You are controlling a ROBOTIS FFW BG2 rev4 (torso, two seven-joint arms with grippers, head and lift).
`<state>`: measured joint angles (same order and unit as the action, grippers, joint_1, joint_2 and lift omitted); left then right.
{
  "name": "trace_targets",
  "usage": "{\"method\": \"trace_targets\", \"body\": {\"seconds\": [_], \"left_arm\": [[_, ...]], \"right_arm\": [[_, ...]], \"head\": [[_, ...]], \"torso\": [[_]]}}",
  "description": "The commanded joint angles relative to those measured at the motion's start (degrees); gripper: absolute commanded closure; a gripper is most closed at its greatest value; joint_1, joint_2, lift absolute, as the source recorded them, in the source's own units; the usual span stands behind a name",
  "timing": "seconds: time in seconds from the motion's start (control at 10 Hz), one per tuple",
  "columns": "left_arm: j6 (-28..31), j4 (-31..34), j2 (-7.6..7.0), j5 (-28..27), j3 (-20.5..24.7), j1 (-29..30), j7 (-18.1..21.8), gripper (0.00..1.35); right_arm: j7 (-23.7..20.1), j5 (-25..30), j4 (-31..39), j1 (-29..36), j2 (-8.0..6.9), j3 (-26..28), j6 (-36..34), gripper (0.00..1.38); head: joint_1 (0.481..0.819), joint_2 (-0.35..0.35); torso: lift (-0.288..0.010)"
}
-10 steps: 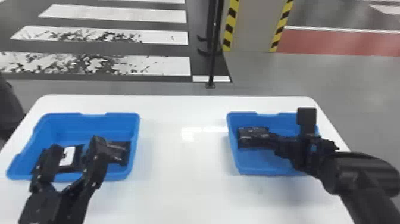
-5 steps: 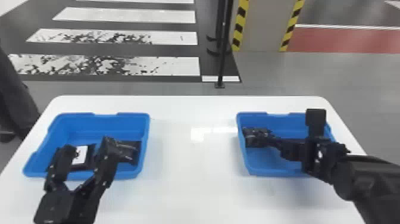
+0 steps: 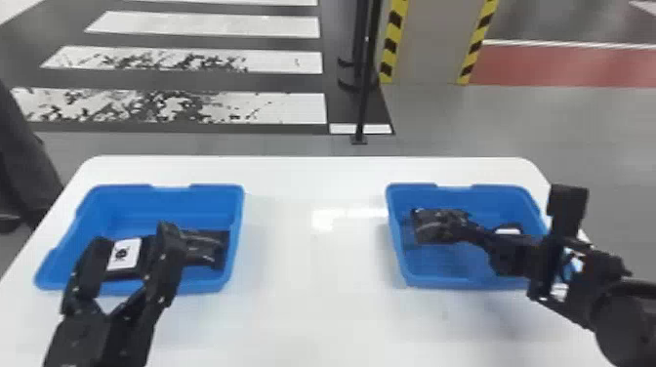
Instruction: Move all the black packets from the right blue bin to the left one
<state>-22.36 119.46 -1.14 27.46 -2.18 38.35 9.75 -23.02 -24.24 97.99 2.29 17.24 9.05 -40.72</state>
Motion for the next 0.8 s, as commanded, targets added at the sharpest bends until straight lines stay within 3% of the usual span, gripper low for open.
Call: {"method": "trace_targets", "body": {"seconds": [0.0,0.2,0.4,0.6,0.7], "left_arm": [[-0.3,0.0,0.09,0.0,0.0,-0.1,-0.3,0.09],[-1.5,0.0,1.05,-0.8,1.7,-0.4,-2.6,0.09],[4.1,0.1,0.79,1.4,3.6,-3.1,-2.8,0.10],[17.3,2.0,-0.09,12.3,4.0,-6.3,-0.7,0.11],[19.4,2.7,-0.62,15.0,4.5,-7.8,0.8,0.10]], "right_arm": [[-0.1,-3.1,5.6,1.8,-0.01,0.9,-0.1,1.18],[-4.2,-7.2,10.2,1.6,-0.10,0.1,0.1,1.18],[-5.7,-14.4,15.7,1.5,0.25,-3.7,-1.5,1.18],[-7.2,-20.4,16.7,-0.6,1.40,-8.9,-2.5,1.18],[-7.4,-22.0,17.1,-1.0,1.40,-10.4,-2.9,1.18]], "head": [[0.695,-0.066],[0.695,-0.025],[0.695,0.041],[0.695,0.134],[0.695,0.157]], "torso": [[-0.140],[-0.140],[-0.140],[-0.140],[-0.140]]}}
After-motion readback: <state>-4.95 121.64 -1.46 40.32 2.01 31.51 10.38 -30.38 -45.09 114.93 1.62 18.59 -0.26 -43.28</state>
